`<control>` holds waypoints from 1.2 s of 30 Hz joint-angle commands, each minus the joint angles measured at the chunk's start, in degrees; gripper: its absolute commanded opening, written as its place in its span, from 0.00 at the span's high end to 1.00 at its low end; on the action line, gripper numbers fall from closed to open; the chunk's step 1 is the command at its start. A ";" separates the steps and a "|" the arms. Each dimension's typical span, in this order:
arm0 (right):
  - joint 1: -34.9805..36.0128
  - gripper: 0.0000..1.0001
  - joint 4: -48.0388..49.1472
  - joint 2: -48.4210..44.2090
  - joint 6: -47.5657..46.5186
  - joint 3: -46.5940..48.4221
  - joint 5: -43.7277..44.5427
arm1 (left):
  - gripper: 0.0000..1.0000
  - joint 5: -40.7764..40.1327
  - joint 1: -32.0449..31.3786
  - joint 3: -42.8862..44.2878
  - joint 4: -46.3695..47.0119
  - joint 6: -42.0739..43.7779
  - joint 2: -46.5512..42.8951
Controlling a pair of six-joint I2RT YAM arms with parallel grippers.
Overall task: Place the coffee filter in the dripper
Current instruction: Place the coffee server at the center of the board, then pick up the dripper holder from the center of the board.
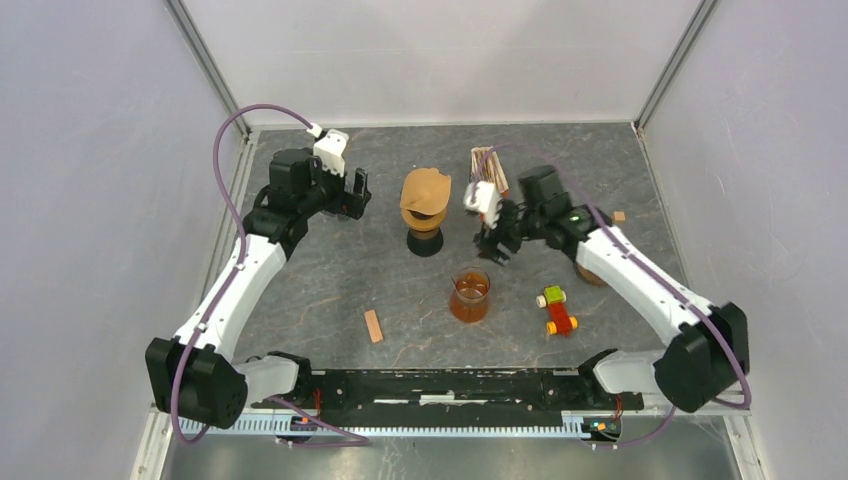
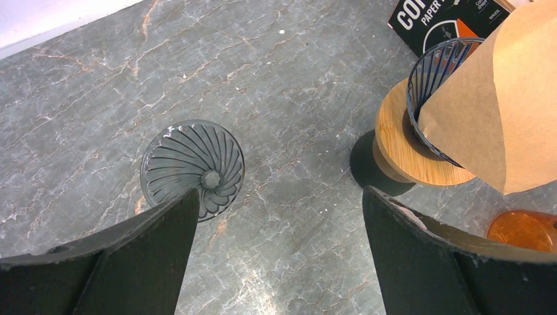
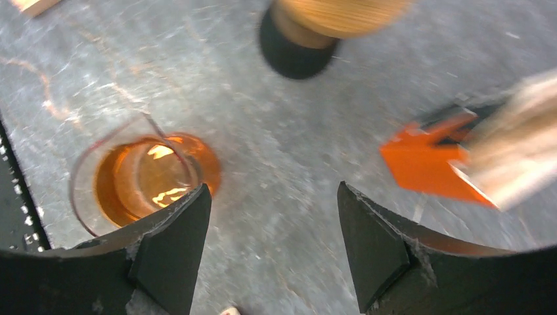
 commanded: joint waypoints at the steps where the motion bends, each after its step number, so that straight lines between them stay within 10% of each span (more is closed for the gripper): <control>1: -11.42 0.22 -2.27 -7.07 2.35 3.80 -6.59 | 0.00 1.73 0.23 0.35 1.70 1.99 -2.02; 12: -33.54 0.18 -10.82 -9.15 -10.44 -6.32 10.66 | 0.00 8.07 0.25 -1.58 -0.75 4.36 -5.54; 27: -35.47 0.15 -5.43 3.50 -16.97 -13.15 22.68 | 0.00 9.41 0.24 -4.17 0.22 5.34 -5.23; 36: -37.70 0.41 -7.26 10.08 -19.75 -10.40 19.11 | 0.00 9.39 0.25 -3.73 0.32 5.43 -4.54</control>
